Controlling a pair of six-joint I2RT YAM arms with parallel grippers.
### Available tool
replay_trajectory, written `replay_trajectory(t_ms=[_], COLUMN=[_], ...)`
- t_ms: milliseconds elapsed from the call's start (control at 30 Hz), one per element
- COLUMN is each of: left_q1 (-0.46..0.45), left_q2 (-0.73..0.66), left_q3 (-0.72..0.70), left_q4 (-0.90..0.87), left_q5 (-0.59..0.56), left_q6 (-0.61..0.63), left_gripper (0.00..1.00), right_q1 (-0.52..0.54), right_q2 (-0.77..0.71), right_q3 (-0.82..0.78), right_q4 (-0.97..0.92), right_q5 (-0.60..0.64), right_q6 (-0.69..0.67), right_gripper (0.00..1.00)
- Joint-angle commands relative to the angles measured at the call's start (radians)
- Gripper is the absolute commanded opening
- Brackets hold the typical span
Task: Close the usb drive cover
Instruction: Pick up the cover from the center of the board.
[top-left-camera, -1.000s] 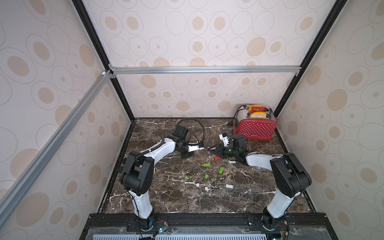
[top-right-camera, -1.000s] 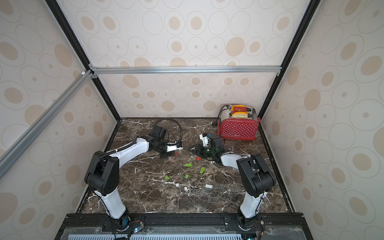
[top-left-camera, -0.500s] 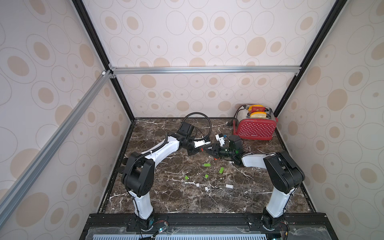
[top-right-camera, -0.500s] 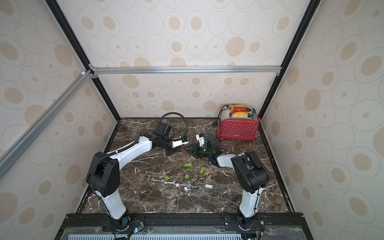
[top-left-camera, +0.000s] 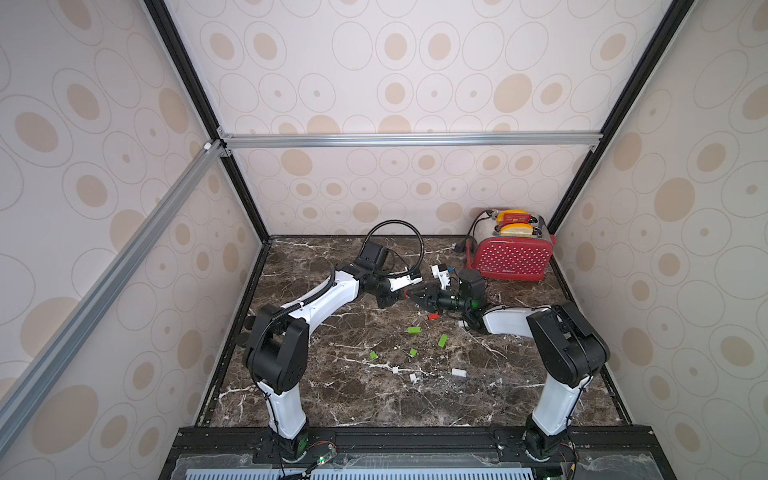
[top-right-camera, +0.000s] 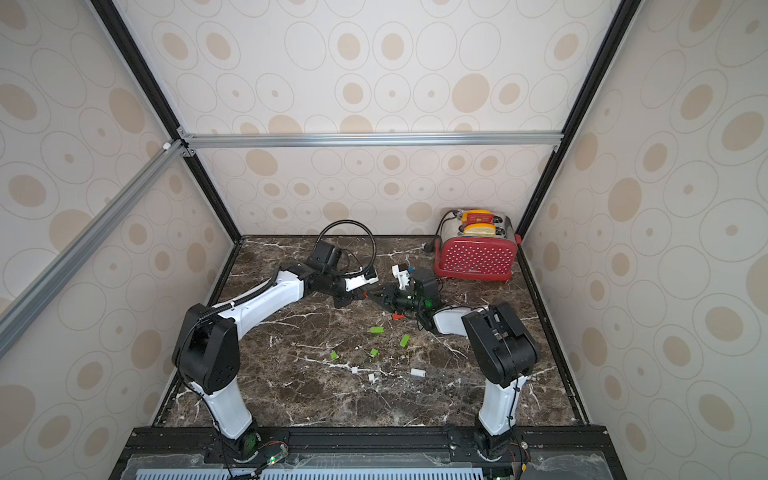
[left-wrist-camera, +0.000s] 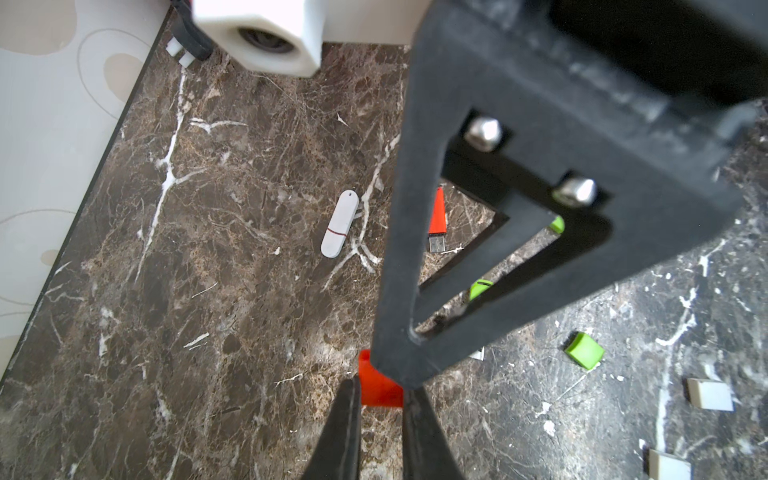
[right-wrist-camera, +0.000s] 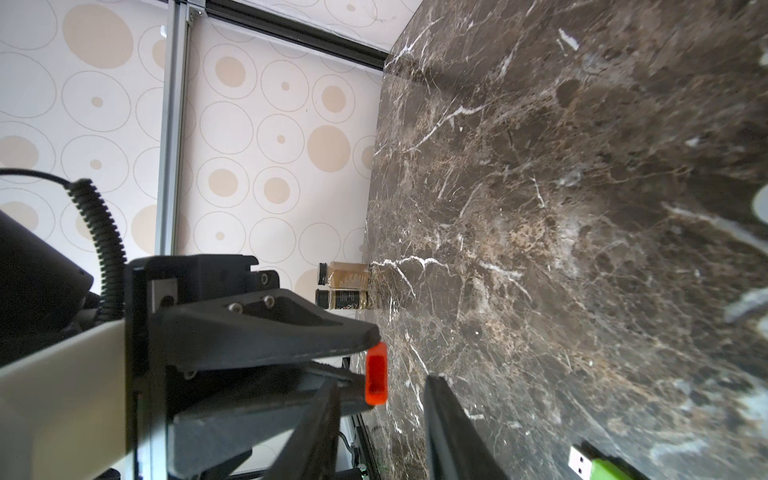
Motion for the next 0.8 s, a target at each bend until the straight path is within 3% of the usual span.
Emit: replay_trajectory(t_ms=[0,767], left_q1=[-0.017,-0.023], left_q2=[-0.02,-0.018], left_q3=[0.028,0.046], left_q4=[-0.007,-0.006], left_q5=[0.018,0.027], left_q6=[0.016,0.003], left_gripper=[0.18,0.18], right_q1=[0.012,0.015], right_q2=[0.012,0.017], right_q3=[0.007,0.008], right_q4=[0.032,0.047], right_q5=[-0.012,-0.034], right_q6=[0.012,0.005], right_gripper=[0.35,0.09])
